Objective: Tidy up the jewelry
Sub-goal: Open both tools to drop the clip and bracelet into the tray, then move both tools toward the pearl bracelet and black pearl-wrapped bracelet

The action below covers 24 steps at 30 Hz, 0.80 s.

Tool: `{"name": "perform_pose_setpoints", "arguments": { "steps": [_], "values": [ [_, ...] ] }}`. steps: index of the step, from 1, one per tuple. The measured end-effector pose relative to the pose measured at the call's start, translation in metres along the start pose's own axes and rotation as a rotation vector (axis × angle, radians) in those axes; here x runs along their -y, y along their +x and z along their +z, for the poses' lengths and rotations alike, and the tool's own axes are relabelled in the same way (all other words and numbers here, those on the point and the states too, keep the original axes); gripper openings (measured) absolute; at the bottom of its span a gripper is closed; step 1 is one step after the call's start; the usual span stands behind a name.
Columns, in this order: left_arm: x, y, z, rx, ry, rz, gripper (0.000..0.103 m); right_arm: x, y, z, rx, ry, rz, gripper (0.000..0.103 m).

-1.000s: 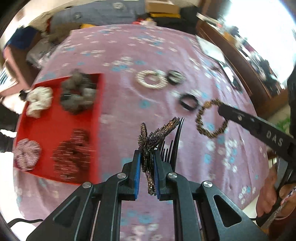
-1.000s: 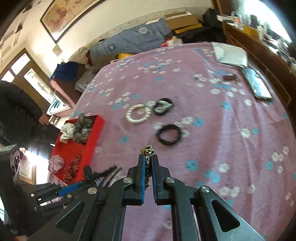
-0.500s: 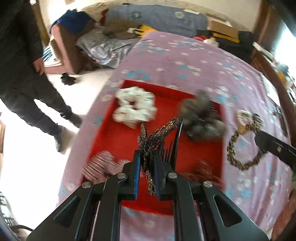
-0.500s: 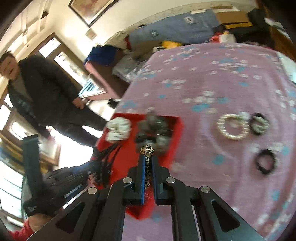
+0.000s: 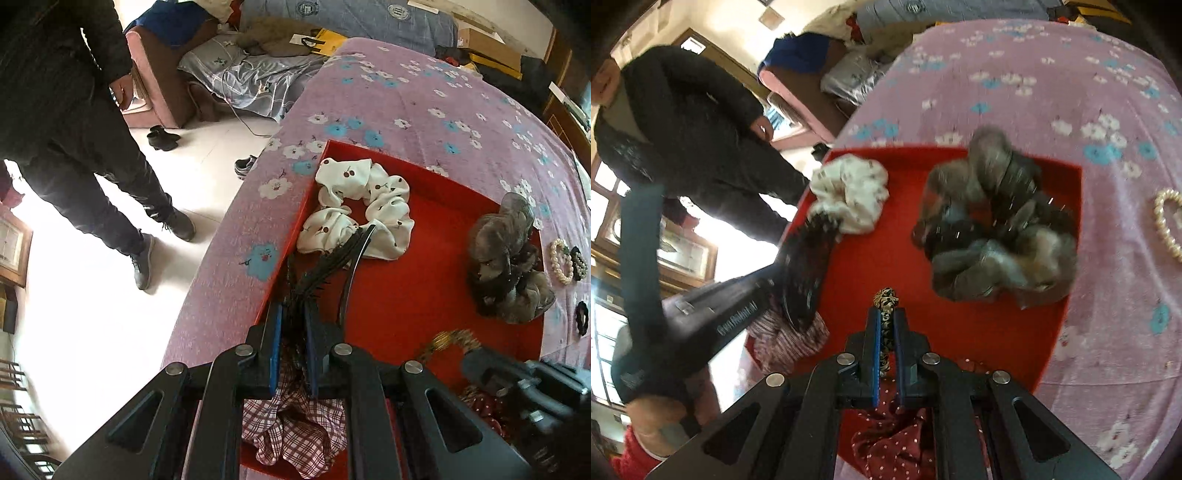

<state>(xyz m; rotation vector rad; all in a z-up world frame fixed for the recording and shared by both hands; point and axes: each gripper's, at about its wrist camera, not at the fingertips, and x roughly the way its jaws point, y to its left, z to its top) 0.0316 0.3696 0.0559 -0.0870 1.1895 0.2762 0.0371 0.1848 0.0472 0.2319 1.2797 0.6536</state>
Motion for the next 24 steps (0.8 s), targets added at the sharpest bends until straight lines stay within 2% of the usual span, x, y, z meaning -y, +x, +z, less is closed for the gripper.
{"name": "perform_pose_setpoints", "arguments": {
  "steps": [4,7,9,11,13,19,24],
  "values": [
    [0.000,-0.005,-0.003,-0.010,-0.013,-0.041,0.013,-0.006,0.010,-0.006,-0.026,-0.010,-0.007,0.011],
    [-0.001,-0.013,-0.009,-0.009,-0.031,-0.078,0.022,-0.011,0.008,-0.010,-0.020,-0.023,-0.012,0.015],
    [-0.001,-0.022,-0.015,0.000,-0.039,-0.088,0.025,-0.013,0.001,-0.013,-0.005,-0.029,-0.019,0.029],
    [-0.003,-0.029,-0.019,0.002,-0.059,-0.097,0.031,-0.012,-0.010,-0.014,0.018,-0.034,-0.026,0.036],
    [-0.006,-0.036,-0.023,0.003,-0.092,-0.113,0.038,-0.010,-0.024,-0.018,0.043,-0.038,-0.033,0.036],
    [0.005,-0.062,-0.031,0.008,-0.158,-0.150,0.038,0.006,-0.067,-0.044,0.107,-0.002,-0.051,0.038],
    [0.051,-0.087,-0.042,0.035,-0.101,-0.187,0.038,0.046,-0.103,-0.065,0.144,0.064,-0.078,0.041]
  ]
}}
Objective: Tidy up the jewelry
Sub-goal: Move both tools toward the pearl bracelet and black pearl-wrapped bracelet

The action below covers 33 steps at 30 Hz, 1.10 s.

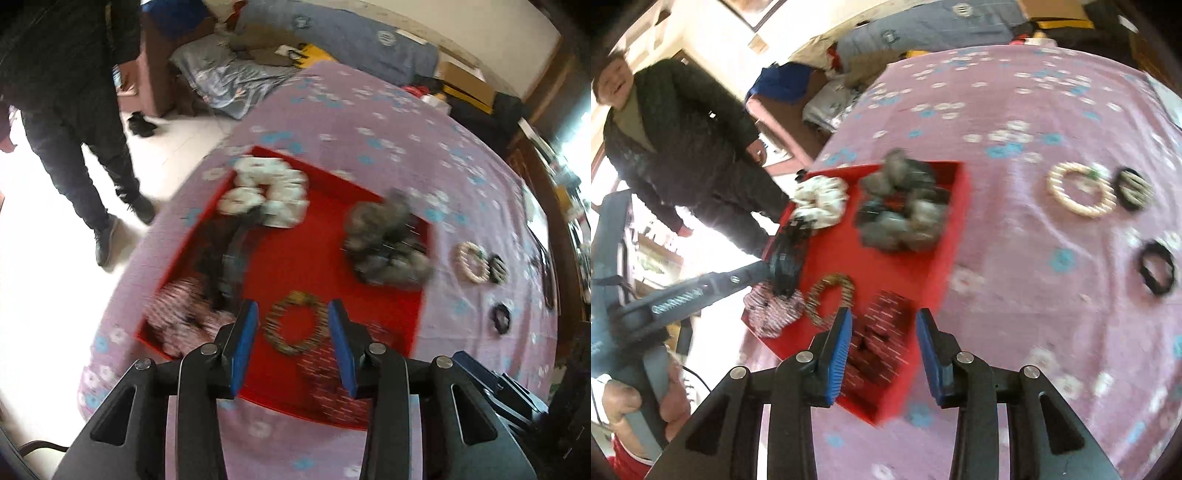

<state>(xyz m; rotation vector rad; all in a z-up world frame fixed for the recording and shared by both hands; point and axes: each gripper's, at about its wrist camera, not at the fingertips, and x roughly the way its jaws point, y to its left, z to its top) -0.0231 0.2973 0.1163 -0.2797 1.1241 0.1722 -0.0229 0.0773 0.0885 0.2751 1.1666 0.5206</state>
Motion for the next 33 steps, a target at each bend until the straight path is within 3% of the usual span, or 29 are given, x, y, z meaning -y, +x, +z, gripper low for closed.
{"name": "perform_pose_setpoints", "arguments": {
  "steps": [15,26,33],
  "values": [
    [0.143,0.002,-0.056,-0.043,0.210,-0.073,0.040,0.152,-0.089,-0.040,0.083,0.242,-0.139,0.040],
    [0.199,0.008,-0.074,-0.039,0.276,-0.056,0.039,0.193,-0.105,-0.048,0.098,0.238,-0.157,0.040],
    [0.226,0.034,-0.039,0.022,0.321,-0.035,0.039,0.208,-0.099,-0.013,0.120,0.160,-0.164,0.040]
  ]
}}
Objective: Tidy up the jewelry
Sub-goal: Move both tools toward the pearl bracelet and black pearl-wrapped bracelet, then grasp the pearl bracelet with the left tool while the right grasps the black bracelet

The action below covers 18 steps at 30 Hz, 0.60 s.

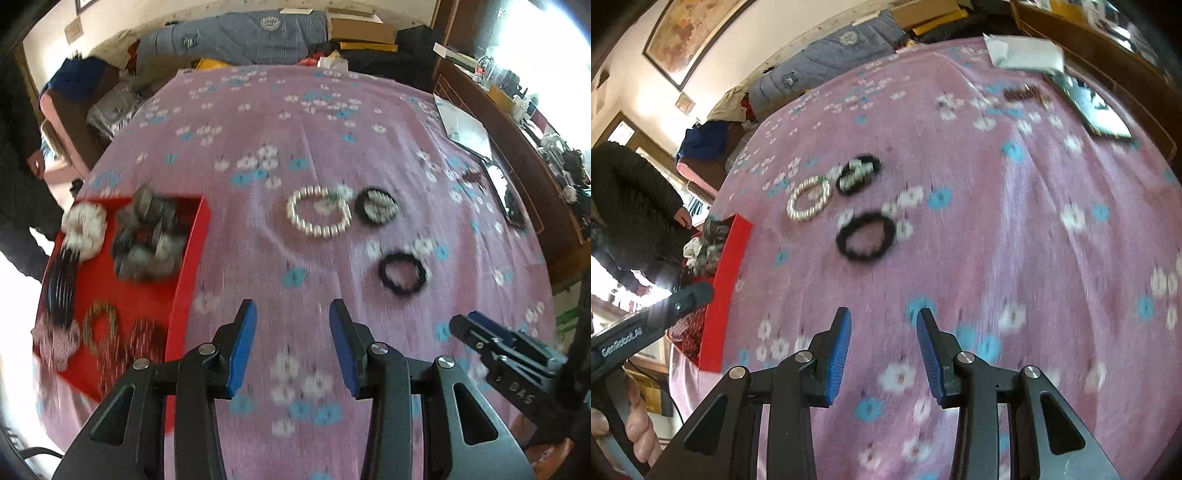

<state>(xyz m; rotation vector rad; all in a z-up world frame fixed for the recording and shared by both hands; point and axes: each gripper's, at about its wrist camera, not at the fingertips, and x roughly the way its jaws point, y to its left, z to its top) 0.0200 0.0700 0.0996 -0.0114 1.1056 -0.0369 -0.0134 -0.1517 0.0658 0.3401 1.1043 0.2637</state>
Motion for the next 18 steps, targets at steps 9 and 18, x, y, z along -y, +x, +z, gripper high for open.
{"name": "perform_pose_setpoints", "arguments": {
  "steps": [9,18],
  "values": [
    [-0.007,0.075,0.058,-0.020,-0.029,-0.034,0.037,-0.014,0.047,0.077,0.017,-0.065,0.070,0.040],
    [-0.015,0.125,0.082,-0.081,-0.064,-0.057,0.037,-0.022,0.103,0.110,-0.054,-0.127,0.068,0.040]
  ]
}}
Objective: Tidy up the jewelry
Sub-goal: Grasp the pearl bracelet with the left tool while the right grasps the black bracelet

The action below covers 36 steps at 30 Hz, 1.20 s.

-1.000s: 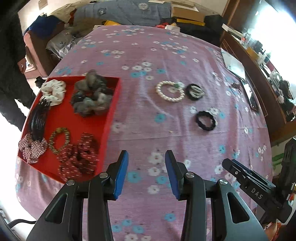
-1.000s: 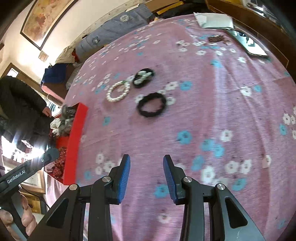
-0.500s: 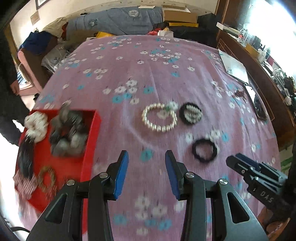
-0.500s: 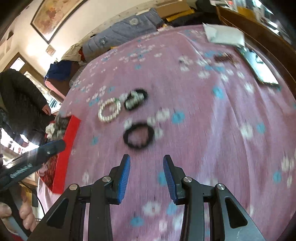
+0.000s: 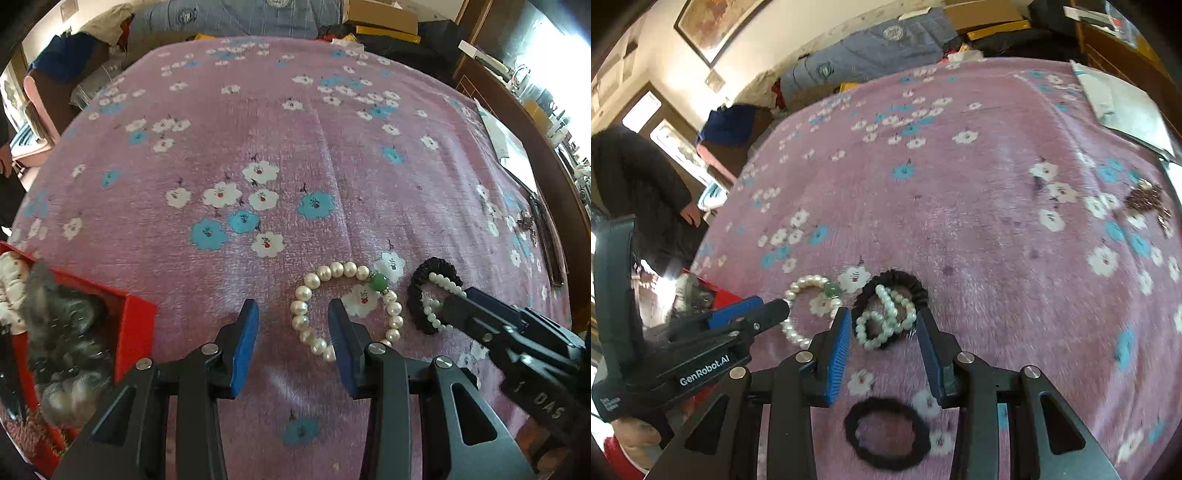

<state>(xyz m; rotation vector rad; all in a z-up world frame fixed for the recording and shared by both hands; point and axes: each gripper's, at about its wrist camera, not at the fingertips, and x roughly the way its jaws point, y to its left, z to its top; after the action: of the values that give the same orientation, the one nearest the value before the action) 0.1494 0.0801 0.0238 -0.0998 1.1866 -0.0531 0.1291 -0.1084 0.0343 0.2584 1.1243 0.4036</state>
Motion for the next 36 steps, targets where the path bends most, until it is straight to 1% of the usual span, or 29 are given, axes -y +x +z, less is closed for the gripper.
{"name": "perform_pose_setpoints", "arguments": {
  "steps": [1,2,3,4,5,6,7,9,10,13,17,22,25,28,30,32,34,36],
  "values": [
    [0.002,0.002,0.000,-0.004,0.007,-0.007,0.037,0.000,0.005,0.000,-0.007,-0.005,-0.009,0.040],
    [0.004,0.002,0.000,0.004,0.017,0.002,0.037,-0.001,0.006,0.000,0.000,-0.012,-0.014,0.040],
    [0.007,0.003,-0.001,0.007,0.033,0.013,0.037,-0.002,0.006,0.000,0.000,-0.017,-0.025,0.038],
    [0.009,0.003,-0.002,0.010,0.043,0.024,0.037,-0.003,0.006,0.000,0.001,-0.020,-0.040,0.034],
    [0.012,0.003,-0.002,0.016,0.053,0.040,0.030,-0.003,0.007,0.001,-0.003,-0.020,-0.052,0.022],
    [0.015,0.004,-0.003,0.020,0.060,0.053,0.022,-0.001,0.007,0.001,-0.001,-0.011,-0.050,0.021],
    [0.017,0.004,-0.002,0.023,0.066,0.062,0.009,0.001,0.006,0.001,-0.001,0.007,-0.047,0.021],
    [0.018,0.003,-0.003,0.014,0.057,0.031,0.009,0.006,0.003,0.001,0.003,0.045,-0.041,0.012],
    [0.019,0.002,-0.003,0.006,0.051,0.011,0.009,0.007,-0.001,-0.001,0.008,0.060,-0.032,0.012],
    [0.022,-0.008,-0.007,0.015,0.053,-0.016,0.009,0.011,-0.016,-0.009,0.020,0.088,-0.014,0.012],
    [0.025,-0.040,-0.020,0.037,0.043,-0.084,0.009,0.010,-0.043,-0.027,0.035,0.105,0.011,0.012],
    [0.024,-0.084,-0.043,0.064,0.029,-0.159,0.009,0.011,-0.072,-0.049,0.054,0.134,0.042,0.012],
    [0.022,-0.104,-0.058,0.072,0.022,-0.184,0.009,0.014,-0.084,-0.062,0.055,0.160,0.062,0.012],
    [0.021,-0.125,-0.081,0.073,0.019,-0.222,0.009,0.024,-0.094,-0.087,0.035,0.217,0.091,0.012],
    [0.021,-0.133,-0.096,0.067,0.025,-0.243,0.009,0.031,-0.097,-0.100,0.023,0.230,0.060,0.013],
    [0.022,-0.134,-0.112,0.055,0.037,-0.247,0.009,0.041,-0.099,-0.116,0.013,0.247,0.006,0.013],
    [0.022,-0.128,-0.127,0.030,0.042,-0.241,0.009,0.055,-0.100,-0.128,0.006,0.290,-0.022,0.013],
    [0.020,-0.118,-0.137,0.000,0.033,-0.238,0.009,0.065,-0.104,-0.134,0.021,0.321,-0.040,0.013]
  ]
}}
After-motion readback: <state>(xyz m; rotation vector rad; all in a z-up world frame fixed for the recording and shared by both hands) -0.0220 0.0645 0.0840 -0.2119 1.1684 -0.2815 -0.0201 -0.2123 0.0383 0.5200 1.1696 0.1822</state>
